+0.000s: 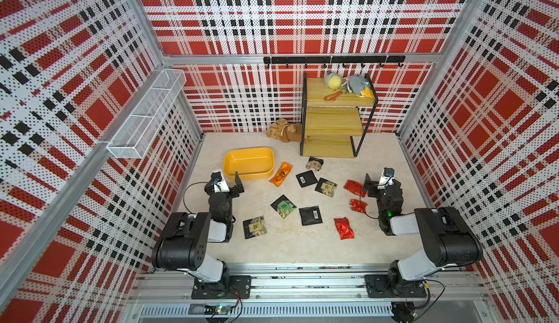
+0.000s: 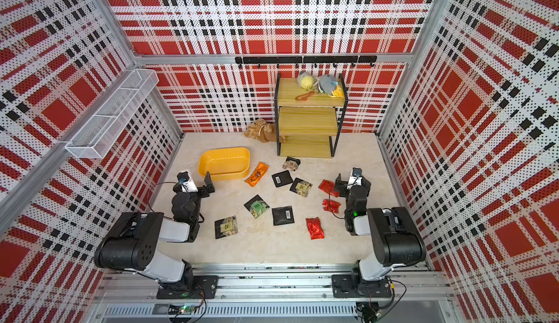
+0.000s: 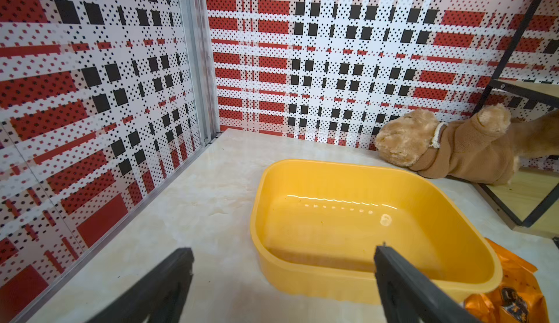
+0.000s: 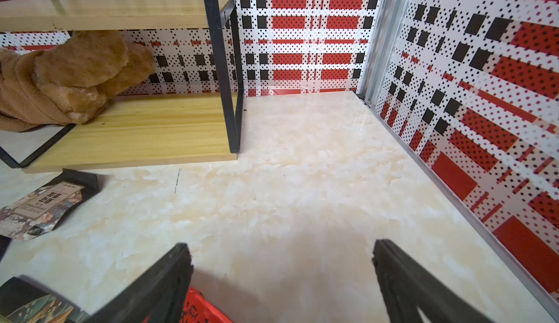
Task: Put the tea bags into the storage box
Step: Pick up the tea bag from the center of the board.
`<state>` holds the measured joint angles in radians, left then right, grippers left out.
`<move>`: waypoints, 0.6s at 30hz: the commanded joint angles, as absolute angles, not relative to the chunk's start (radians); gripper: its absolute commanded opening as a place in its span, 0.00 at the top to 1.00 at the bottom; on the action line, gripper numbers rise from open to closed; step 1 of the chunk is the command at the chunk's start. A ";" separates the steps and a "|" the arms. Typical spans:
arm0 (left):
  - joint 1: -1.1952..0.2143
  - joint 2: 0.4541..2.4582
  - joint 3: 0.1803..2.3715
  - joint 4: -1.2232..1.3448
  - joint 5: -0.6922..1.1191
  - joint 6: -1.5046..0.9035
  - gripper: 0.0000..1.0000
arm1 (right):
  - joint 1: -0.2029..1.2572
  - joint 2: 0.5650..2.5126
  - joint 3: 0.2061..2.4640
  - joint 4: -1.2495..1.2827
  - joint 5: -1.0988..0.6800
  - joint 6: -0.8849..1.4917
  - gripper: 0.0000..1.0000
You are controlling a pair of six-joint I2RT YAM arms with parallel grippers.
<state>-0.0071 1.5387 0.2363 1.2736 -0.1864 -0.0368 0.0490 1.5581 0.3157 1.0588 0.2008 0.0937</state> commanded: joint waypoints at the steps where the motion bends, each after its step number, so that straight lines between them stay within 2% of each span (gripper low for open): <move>1: -0.015 1.546 0.242 1.275 -0.184 -0.026 0.01 | 0.040 1.539 0.308 1.061 0.199 0.088 0.00; 18: -0.015 1.549 0.242 1.275 -0.186 -0.025 0.01 | 0.041 1.538 0.307 1.062 0.199 0.087 0.00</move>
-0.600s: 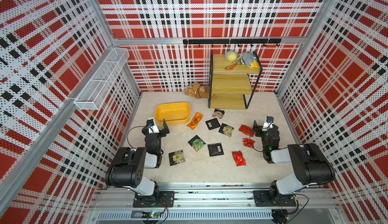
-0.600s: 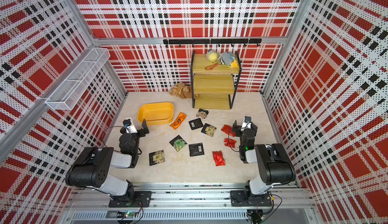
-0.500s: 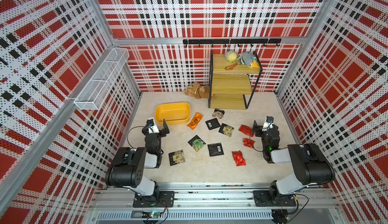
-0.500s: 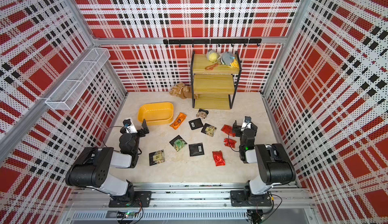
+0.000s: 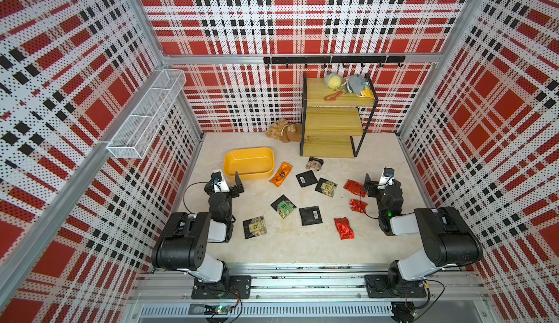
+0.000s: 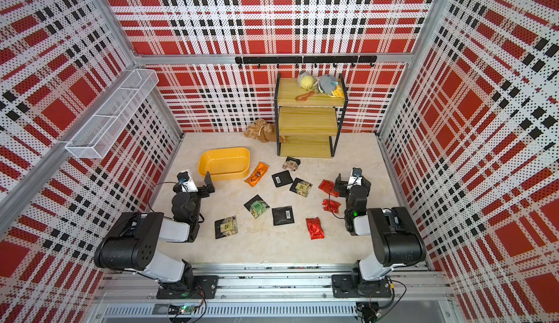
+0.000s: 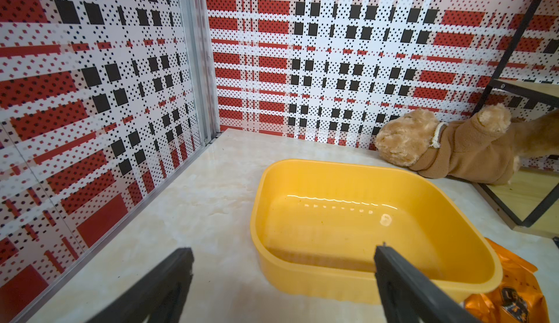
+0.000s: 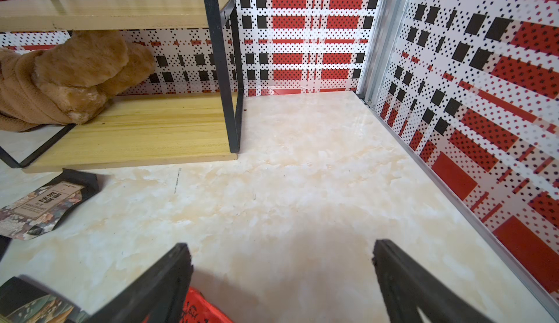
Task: Put the tea bags into the storage box
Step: Pick up the tea bag from the center of the board.
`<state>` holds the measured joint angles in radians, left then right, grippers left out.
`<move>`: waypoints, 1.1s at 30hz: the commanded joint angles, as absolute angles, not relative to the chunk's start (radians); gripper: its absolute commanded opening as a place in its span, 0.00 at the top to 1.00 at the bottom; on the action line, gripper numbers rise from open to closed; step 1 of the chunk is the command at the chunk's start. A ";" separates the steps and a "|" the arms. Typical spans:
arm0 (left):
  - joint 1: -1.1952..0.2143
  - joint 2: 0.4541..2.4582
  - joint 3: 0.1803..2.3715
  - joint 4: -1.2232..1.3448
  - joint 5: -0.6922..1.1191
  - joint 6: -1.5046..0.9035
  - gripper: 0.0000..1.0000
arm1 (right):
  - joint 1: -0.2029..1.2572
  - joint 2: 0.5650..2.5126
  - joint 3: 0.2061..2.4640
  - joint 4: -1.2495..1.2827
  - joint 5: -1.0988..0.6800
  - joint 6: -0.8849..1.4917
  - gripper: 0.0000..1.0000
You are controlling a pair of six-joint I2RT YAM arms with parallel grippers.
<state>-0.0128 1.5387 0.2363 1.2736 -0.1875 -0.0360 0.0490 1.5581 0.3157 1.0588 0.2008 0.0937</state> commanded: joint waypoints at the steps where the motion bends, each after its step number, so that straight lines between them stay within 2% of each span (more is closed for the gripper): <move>1: -0.015 1.548 0.242 1.275 -0.186 -0.026 0.01 | 0.041 1.539 0.307 1.061 0.199 0.087 0.00; 8: -0.005 1.547 0.242 1.276 -0.167 -0.032 0.01 | 0.040 1.539 0.308 1.061 0.199 0.087 0.00; 10: -0.031 1.548 0.243 1.275 -0.218 -0.019 0.01 | 0.041 1.538 0.308 1.062 0.199 0.087 0.00; 17: -0.035 1.543 0.234 1.280 -0.227 -0.017 0.01 | 0.042 1.536 0.311 1.055 0.218 0.088 0.00; 19: -0.066 1.517 0.240 1.276 -0.289 0.000 0.00 | 0.043 1.477 0.393 0.852 0.261 0.102 0.00; 21: -0.089 1.458 0.286 1.156 -0.362 0.001 0.00 | 0.045 1.423 0.517 0.608 0.269 0.116 0.00; 25: -0.143 1.344 0.387 0.870 -0.469 0.003 0.00 | 0.064 1.354 0.559 0.498 0.242 0.169 0.00; 31: -0.216 1.096 0.445 0.573 -0.454 -0.188 0.09 | 0.161 1.270 0.667 0.204 0.288 0.168 0.00; 33: -0.277 1.034 0.480 0.453 -0.469 -0.235 0.05 | 0.199 1.233 0.718 0.102 0.309 0.198 0.00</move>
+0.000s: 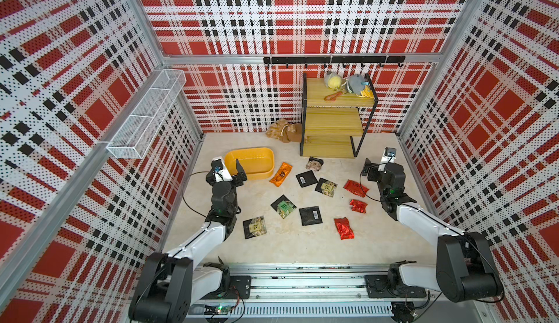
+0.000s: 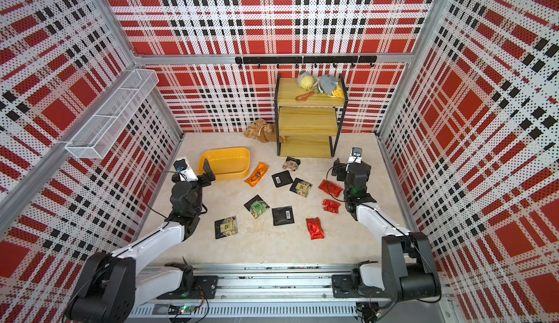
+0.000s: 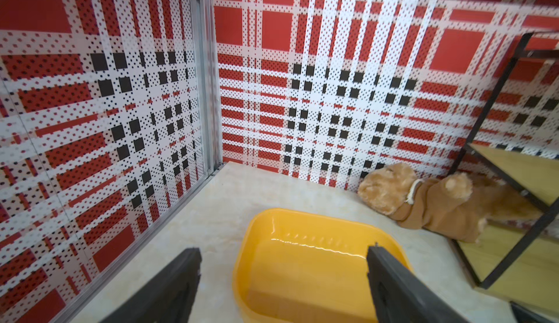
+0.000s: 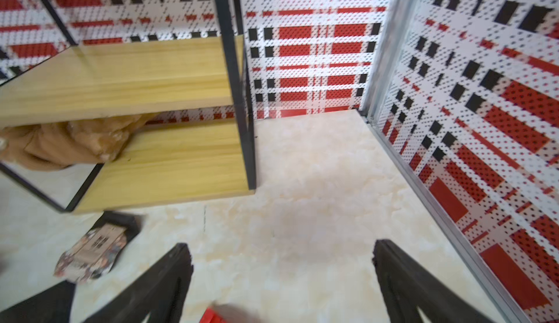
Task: Put the tea bags into the storage box
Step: Pick up the tea bag from the center of the board.
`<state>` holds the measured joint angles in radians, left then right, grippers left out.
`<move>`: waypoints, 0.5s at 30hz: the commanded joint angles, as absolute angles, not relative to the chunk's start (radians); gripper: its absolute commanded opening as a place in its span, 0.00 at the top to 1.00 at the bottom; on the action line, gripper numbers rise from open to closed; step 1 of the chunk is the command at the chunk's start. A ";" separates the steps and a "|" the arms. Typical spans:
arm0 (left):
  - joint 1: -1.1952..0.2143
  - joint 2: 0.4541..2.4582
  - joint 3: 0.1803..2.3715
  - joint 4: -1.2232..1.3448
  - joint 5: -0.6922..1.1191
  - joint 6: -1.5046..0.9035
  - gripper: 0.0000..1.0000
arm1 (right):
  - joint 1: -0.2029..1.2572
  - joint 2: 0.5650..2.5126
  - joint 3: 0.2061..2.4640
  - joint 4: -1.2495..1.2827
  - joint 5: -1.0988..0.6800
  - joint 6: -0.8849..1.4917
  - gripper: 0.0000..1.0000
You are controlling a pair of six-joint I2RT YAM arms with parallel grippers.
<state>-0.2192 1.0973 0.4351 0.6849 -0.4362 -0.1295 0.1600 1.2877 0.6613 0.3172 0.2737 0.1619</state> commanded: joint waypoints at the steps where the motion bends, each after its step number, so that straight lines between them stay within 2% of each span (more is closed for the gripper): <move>1: -0.301 1.016 0.496 0.413 -0.479 -0.259 0.05 | 0.209 1.222 0.741 0.057 0.301 0.227 0.00; 5: -0.372 0.975 0.558 0.229 -0.502 -0.456 0.06 | 0.241 1.209 0.842 -0.138 0.287 0.329 0.00; 10: -0.393 1.005 0.521 0.201 -0.407 -0.813 0.22 | 0.244 1.218 0.904 -0.279 0.221 0.395 0.00; 15: -0.464 1.077 0.486 0.263 -0.411 -0.961 0.27 | 0.245 1.181 0.896 -0.302 0.211 0.418 0.00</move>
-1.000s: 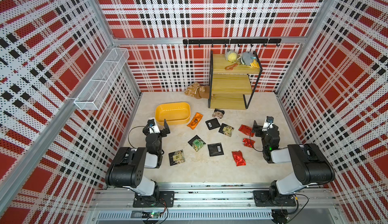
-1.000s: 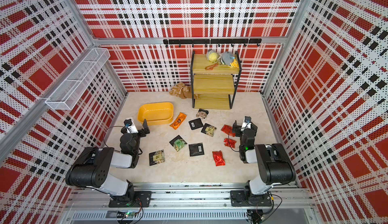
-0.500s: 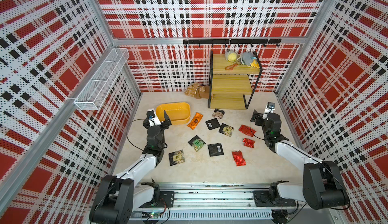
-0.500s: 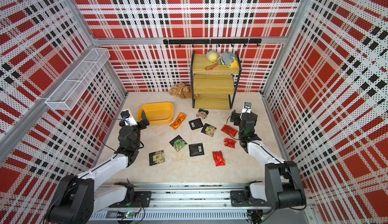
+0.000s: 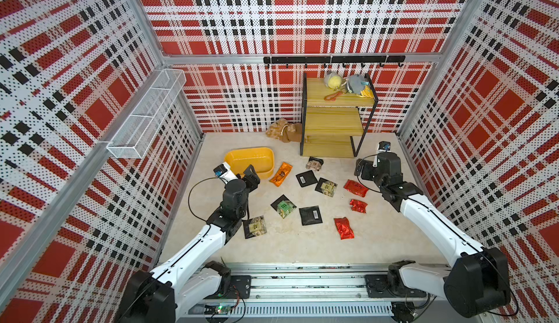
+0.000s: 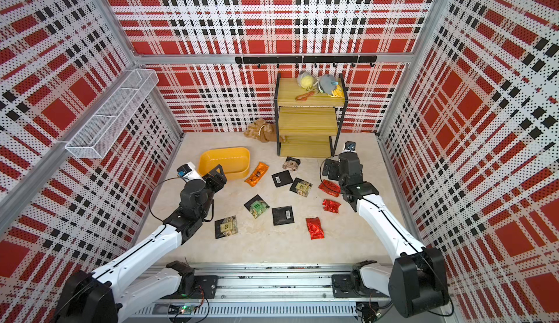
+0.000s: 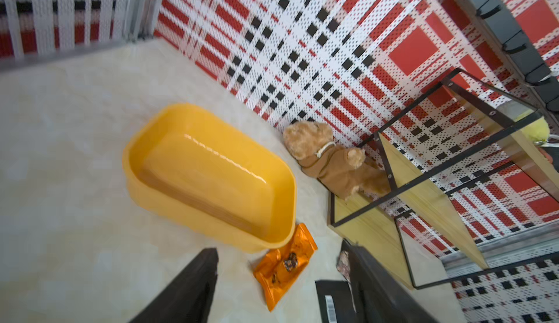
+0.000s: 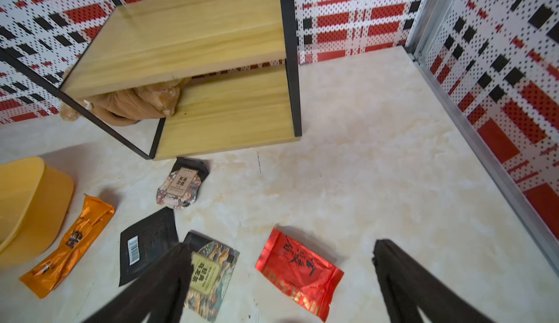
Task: Put the tea bags into the storage box
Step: Pick up the tea bag from the center of the board.
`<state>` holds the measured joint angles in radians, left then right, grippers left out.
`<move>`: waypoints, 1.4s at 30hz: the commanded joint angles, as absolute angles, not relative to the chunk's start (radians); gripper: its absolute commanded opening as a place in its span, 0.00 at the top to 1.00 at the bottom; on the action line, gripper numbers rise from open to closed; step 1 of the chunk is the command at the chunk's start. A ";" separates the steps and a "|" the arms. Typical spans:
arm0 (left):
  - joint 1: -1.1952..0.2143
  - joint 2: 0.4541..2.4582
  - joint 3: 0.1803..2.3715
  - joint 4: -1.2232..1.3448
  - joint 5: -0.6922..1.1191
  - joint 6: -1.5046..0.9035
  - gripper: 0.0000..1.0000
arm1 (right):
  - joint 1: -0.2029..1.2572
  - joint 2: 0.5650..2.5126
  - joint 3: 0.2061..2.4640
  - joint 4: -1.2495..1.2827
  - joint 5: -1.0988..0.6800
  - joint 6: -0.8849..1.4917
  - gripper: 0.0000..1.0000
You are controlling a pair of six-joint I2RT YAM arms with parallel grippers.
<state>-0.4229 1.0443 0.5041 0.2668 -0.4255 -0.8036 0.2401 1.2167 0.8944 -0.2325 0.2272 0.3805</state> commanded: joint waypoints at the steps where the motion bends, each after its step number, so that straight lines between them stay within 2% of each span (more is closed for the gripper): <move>1: -0.486 1.100 0.486 0.276 -0.434 -0.971 0.27 | 0.245 1.177 0.891 -0.301 0.212 0.419 0.00; 8: -0.486 1.319 0.476 0.453 -0.363 -1.009 0.29 | 0.245 1.161 0.898 -0.327 0.168 0.423 0.00; 16: -0.433 1.491 0.484 0.607 -0.184 -1.076 0.32 | 0.244 1.130 0.897 -0.348 0.189 0.404 0.00; 22: -0.390 1.612 0.491 0.733 -0.040 -1.143 0.30 | 0.244 1.132 0.900 -0.354 0.195 0.398 0.00; 38: -0.386 1.775 0.572 0.772 0.021 -1.171 0.28 | 0.244 1.140 0.896 -0.353 0.223 0.381 0.00; 42: -0.383 1.794 0.582 0.771 0.013 -1.174 0.31 | 0.244 1.142 0.899 -0.354 0.226 0.374 0.00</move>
